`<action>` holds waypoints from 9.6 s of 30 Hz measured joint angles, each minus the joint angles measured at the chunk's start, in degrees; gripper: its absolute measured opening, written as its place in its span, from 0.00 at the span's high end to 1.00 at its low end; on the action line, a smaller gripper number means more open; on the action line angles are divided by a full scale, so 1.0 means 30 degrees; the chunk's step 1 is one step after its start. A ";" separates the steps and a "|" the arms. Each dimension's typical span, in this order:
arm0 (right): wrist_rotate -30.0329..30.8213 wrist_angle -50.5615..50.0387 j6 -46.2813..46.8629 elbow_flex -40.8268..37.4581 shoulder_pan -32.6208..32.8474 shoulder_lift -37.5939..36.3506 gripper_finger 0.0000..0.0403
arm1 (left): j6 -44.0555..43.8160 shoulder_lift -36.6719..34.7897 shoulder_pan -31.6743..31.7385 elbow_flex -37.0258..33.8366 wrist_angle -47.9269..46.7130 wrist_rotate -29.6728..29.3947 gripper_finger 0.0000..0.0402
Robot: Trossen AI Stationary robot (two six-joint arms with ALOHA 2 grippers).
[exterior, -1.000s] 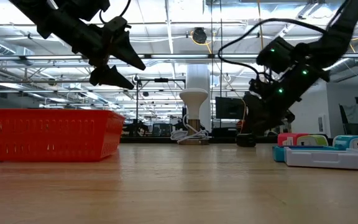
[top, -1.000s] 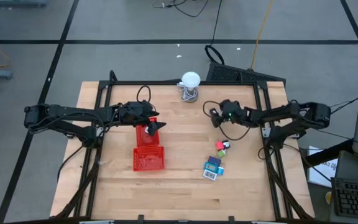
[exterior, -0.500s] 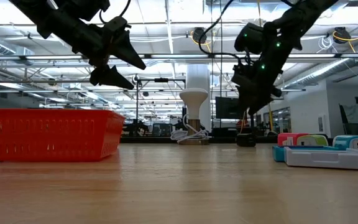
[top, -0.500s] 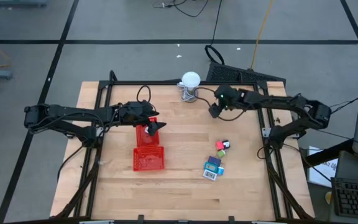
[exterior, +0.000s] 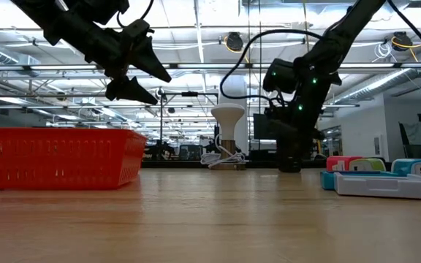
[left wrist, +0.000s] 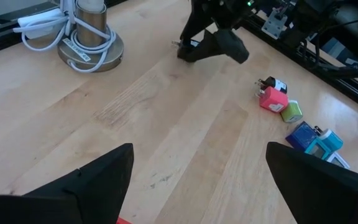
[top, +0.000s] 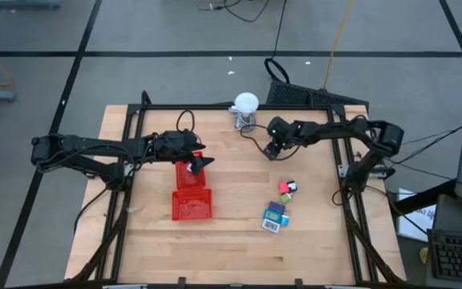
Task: Pick & Place Office items
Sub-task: Put the top black charger adapter into the top red basket, then put the black charger adapter into the top red basket
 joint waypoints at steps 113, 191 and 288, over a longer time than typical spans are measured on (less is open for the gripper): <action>-1.9394 0.5145 -0.4123 -0.0022 0.2785 -0.3516 0.20 | 1.7147 0.5777 -0.4943 0.7937 -0.0752 -0.6646 0.63; -1.5457 0.5228 -0.4489 0.0007 0.2751 -0.3673 0.22 | 0.0595 0.5566 -0.2229 0.2436 -1.2582 -0.2892 0.32; 0.0510 0.2390 0.4736 -0.8437 0.6285 -0.9962 0.22 | 0.8590 0.1246 -0.1464 0.2264 0.4575 -0.1151 0.25</action>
